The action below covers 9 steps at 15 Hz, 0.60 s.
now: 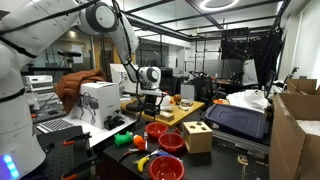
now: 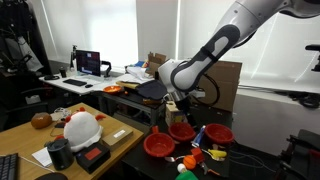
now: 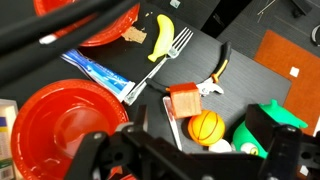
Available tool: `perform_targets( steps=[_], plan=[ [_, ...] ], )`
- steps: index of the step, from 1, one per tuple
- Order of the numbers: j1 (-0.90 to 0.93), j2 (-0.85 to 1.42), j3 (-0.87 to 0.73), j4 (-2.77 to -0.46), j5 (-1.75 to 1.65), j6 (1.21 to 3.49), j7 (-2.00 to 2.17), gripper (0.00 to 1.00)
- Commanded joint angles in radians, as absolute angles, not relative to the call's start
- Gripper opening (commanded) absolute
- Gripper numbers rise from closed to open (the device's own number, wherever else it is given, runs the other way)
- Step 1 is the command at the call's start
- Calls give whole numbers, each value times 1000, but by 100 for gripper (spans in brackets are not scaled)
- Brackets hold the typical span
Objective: Place the orange block in the middle orange bowl
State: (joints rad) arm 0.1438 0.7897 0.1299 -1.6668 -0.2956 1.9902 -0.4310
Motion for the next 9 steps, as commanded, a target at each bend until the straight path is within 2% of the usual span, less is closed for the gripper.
perform_targets(
  steps=[1,9],
  plan=[
    [141,806,124,-1638,-315,1977,-441,100],
    [140,809,120,-1649,-310,1986,-419,100]
  ],
)
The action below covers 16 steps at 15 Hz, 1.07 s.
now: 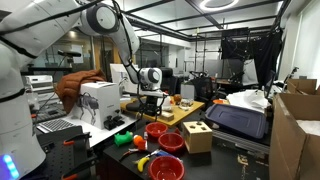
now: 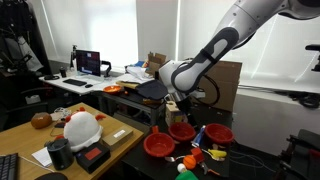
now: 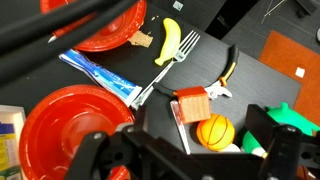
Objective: Place the orange block in the middle orange bowl
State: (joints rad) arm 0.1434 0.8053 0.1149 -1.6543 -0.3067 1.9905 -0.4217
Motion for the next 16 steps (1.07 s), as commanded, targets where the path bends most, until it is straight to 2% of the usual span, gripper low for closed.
perform_targets(
  steps=[1,16],
  plan=[
    [140,809,120,-1648,-310,1986,-419,100],
    [147,824,114,-1631,-322,1970,-421,100]
  ],
)
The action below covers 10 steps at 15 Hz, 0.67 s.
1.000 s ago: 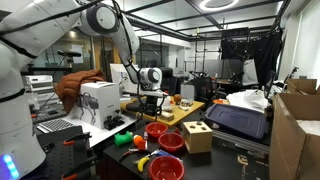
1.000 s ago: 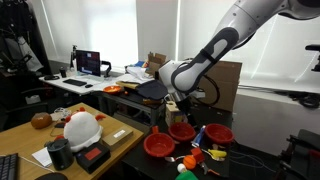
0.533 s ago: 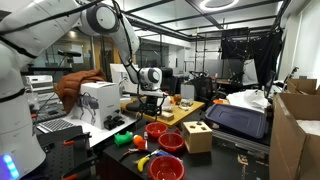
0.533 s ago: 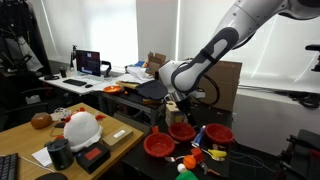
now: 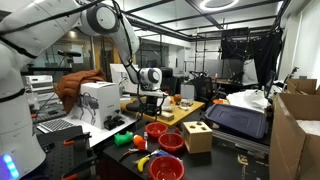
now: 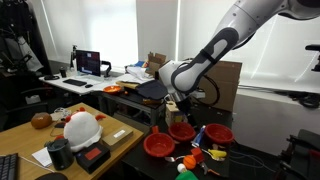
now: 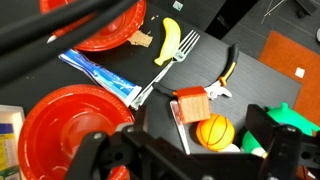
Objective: Place the orange block in the middle orange bowl
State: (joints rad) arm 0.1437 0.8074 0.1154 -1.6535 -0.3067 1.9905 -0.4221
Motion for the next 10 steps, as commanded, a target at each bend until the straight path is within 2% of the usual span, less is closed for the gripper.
perform_targets(
  steps=[1,10],
  plan=[
    [147,839,115,-1620,-323,1966,-432,100],
    [166,971,117,-1542,-347,2035,-433,100]
  ],
)
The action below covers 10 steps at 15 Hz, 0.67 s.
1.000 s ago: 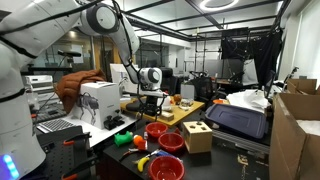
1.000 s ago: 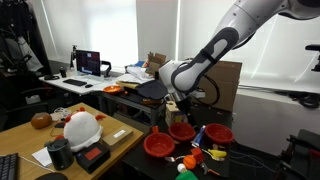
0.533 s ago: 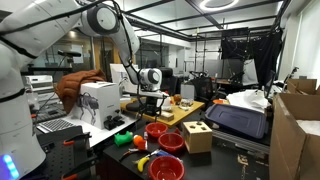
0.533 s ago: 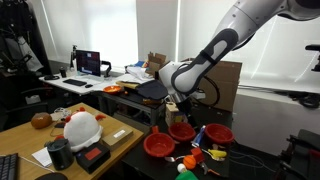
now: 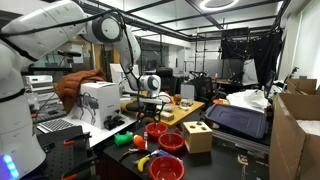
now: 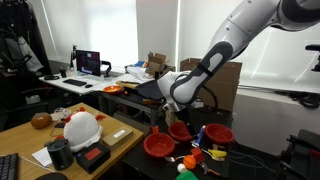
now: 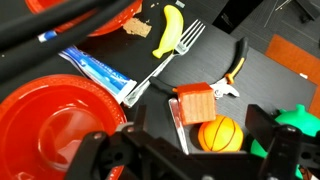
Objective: Place the orange block in the middle orange bowl
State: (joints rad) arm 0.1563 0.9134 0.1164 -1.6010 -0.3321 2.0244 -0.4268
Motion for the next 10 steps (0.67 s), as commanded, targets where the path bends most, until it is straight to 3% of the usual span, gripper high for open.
perform_targets(
  steps=[1,10],
  plan=[
    [164,1004,123,-1517,-339,2027,-448,100],
    [159,1153,146,-1433,-327,2018,-500,100]
  ],
)
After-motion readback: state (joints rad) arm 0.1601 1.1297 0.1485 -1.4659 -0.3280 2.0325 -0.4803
